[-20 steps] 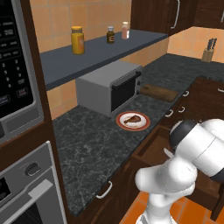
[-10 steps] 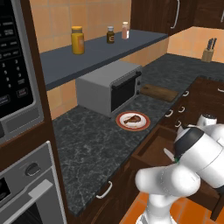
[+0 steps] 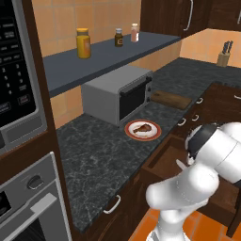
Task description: Pick up the knife from the drawer and place it on the cutting board. Then place the meat from the plate to the cutting board.
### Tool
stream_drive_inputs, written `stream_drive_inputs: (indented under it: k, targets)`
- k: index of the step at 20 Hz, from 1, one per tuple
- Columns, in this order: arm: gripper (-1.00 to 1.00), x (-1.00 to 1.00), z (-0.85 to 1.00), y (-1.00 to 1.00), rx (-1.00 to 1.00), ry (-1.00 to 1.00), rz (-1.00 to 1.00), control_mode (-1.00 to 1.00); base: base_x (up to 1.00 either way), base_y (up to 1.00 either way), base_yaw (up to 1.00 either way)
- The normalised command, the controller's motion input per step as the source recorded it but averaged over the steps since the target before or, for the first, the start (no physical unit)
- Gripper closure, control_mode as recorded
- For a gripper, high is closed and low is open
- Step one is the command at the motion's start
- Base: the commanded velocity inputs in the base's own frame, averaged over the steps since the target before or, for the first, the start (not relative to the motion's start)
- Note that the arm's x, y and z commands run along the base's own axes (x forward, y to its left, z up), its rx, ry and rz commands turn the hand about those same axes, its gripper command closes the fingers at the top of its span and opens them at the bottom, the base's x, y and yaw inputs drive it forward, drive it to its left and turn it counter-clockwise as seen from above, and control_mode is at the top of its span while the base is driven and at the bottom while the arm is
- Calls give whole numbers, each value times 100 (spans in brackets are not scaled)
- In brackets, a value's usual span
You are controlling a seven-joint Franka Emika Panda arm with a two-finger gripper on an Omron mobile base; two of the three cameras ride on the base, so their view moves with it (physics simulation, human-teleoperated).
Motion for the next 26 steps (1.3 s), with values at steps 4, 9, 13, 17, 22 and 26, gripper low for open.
stream_drive_inputs:
  k: [4,9,13,17,22,26]
  targets:
    - [-100,43,-52,-16,0,0,18,-100,0,0,0]
    - [-100,32,-49,-18,4,0,16,-100,0,0,0]
    - [-100,35,-59,0,5,0,17,-100,0,0,0]
    - [-100,27,-48,-28,7,0,16,-100,0,0,0]
    - [-100,31,-19,-44,5,0,15,-100,0,0,0]
    - [-100,11,-44,-12,2,0,12,-100,0,0,0]
